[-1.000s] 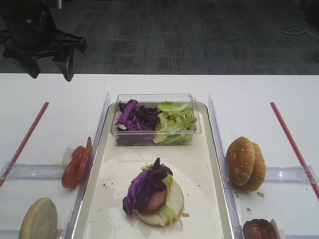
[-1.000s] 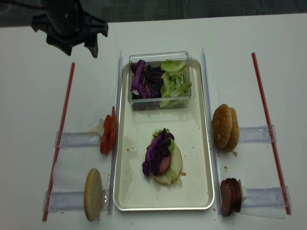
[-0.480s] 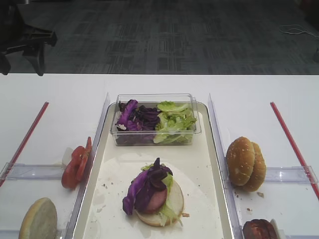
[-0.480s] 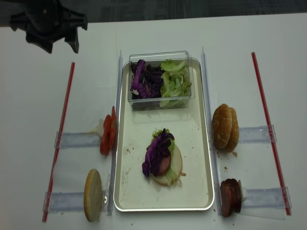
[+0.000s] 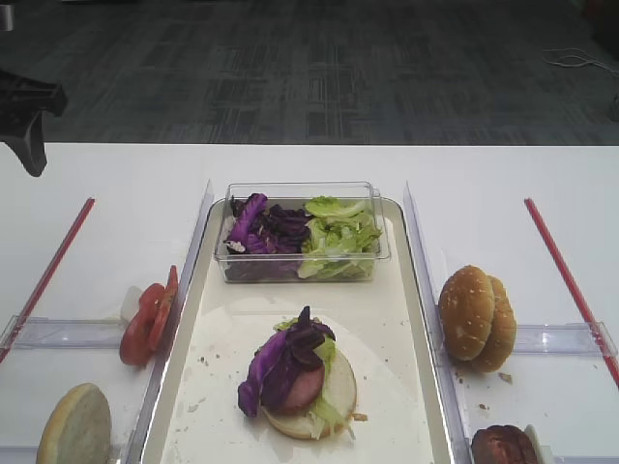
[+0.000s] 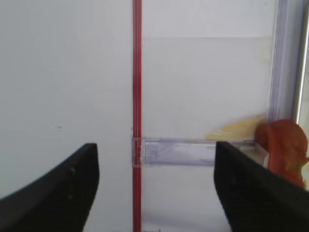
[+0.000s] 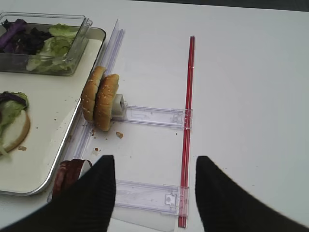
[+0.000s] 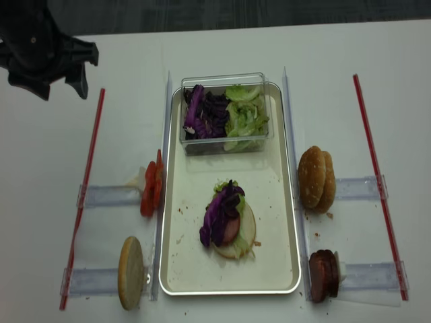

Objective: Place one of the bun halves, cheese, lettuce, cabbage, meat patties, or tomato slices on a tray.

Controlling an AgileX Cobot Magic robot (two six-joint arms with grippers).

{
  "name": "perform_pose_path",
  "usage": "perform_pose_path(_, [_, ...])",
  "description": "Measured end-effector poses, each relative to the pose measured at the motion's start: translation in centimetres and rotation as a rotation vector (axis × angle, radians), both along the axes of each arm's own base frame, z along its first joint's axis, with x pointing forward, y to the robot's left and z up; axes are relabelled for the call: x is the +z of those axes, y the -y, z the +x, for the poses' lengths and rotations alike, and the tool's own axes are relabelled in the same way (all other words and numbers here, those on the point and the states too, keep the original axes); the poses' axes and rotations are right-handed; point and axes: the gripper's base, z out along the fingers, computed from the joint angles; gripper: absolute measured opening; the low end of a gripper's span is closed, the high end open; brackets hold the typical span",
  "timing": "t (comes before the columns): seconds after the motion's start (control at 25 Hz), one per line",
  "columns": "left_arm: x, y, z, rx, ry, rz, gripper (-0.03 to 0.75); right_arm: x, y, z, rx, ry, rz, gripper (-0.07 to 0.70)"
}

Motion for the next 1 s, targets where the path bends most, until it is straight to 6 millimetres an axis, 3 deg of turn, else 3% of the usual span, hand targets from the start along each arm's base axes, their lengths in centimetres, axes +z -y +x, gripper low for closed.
perform_pose_path(0.48, [2.9,-0.1,-5.4,-0.024,0.072,-0.002,0.497,0.0,0.0,0.0,0.001,0.000,-0.002,0.387])
perform_pose_path(1.0, [2.2,-0.4,-12.4,-0.030,0.064,-0.002,0.468,0.0,0.0,0.0,0.003,0.001,-0.004,0.387])
